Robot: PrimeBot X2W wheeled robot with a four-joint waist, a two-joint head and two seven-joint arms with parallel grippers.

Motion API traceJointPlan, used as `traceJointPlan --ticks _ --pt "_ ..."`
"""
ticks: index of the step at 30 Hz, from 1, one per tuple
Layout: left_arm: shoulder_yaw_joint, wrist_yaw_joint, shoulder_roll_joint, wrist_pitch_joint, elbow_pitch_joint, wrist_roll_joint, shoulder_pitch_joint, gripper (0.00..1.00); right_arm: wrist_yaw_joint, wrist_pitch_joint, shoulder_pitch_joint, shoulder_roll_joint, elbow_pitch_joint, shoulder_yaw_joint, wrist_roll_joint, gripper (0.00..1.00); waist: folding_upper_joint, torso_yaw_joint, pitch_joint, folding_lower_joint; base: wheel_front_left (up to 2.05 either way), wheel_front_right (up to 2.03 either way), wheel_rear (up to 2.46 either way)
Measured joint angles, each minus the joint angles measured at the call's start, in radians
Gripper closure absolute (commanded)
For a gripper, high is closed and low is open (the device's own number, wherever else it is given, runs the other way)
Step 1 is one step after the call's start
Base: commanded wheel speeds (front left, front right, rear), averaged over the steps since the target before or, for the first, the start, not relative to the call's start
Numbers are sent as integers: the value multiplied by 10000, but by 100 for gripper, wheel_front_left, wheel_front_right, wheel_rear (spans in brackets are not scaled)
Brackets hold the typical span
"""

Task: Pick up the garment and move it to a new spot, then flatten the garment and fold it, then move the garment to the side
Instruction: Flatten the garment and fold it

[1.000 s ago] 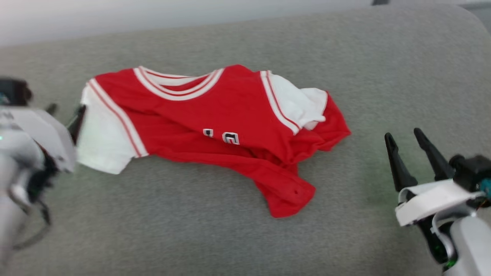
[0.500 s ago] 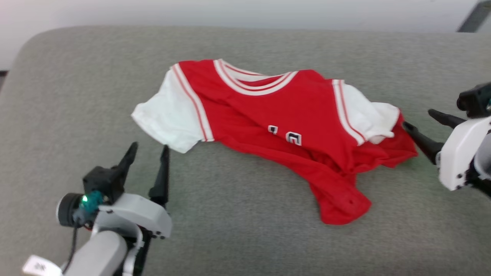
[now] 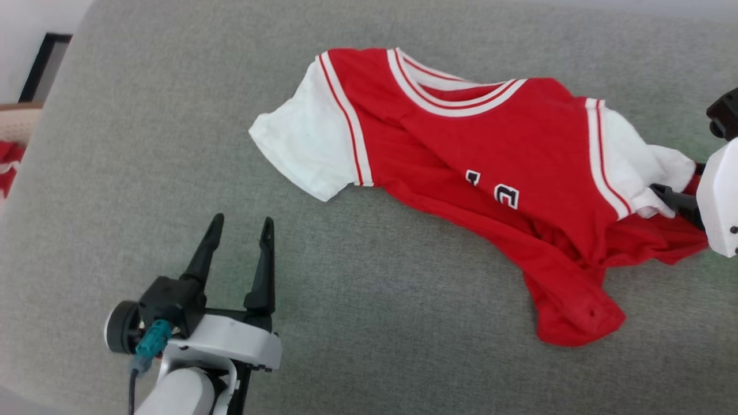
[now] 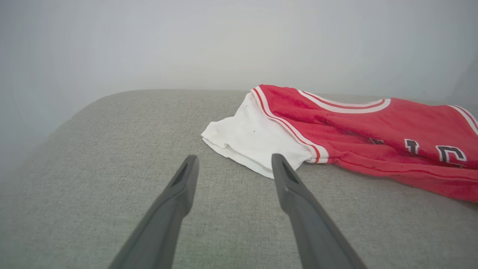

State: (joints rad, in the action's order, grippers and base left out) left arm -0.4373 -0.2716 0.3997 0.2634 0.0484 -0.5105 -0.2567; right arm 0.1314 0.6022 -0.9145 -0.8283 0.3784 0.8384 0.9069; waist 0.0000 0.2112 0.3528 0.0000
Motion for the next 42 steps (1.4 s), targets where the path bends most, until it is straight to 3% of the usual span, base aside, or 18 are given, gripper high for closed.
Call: traceJointPlan --ticks 3,4,5,6,8,17,25,37,38,39,40,42 --pt "265 268 -253 0 107 215 81 0 0 -165 -319 2 77 341 171 0 0 107 164 0 0 0 0" --pt "332 351 -324 0 153 284 118 0 0 -232 -419 4 92 435 209 11 0 126 204 0 0 0 0" --pt "408 439 -405 0 201 347 124 0 0 -297 -469 6 105 533 290 48 0 137 236 0 0 0 0" --pt "479 527 -479 0 228 410 119 0 0 -305 -532 -8 115 696 341 62 0 139 262 0 0 0 0" --pt "600 683 -608 0 293 495 116 0 0 -437 -649 -58 138 930 424 100 0 130 292 0 0 0 0" --pt "1229 1145 -1001 0 416 907 220 0 0 -1453 -1195 -199 721 1333 920 100 0 -138 409 0 0 0 0" --pt "1603 1453 -1275 0 470 1120 274 0 0 -2686 -1201 -1120 1779 527 1406 100 0 -460 652 0 0 0 0" --pt "1969 1837 -1432 0 639 1452 166 0 0 -3708 -793 -1114 3494 -92 1409 100 0 -607 992 0 0 0 0" --pt "1998 1839 -1434 0 646 1482 167 0 0 -3776 -768 -1020 3578 -90 1386 74 0 -615 986 0 0 0 0" --pt "2027 1847 -1430 0 654 1522 166 0 0 -3948 -767 -926 3661 -119 1371 31 0 -627 972 0 0 0 0" --pt "2050 1850 -1421 0 656 1547 167 0 0 -4165 -770 -846 3781 -196 1313 0 0 -640 947 0 0 0 0" --pt "2096 1887 -1354 0 646 1607 169 0 0 -4581 -754 -779 3983 -291 1243 0 0 -667 865 0 0 0 0"
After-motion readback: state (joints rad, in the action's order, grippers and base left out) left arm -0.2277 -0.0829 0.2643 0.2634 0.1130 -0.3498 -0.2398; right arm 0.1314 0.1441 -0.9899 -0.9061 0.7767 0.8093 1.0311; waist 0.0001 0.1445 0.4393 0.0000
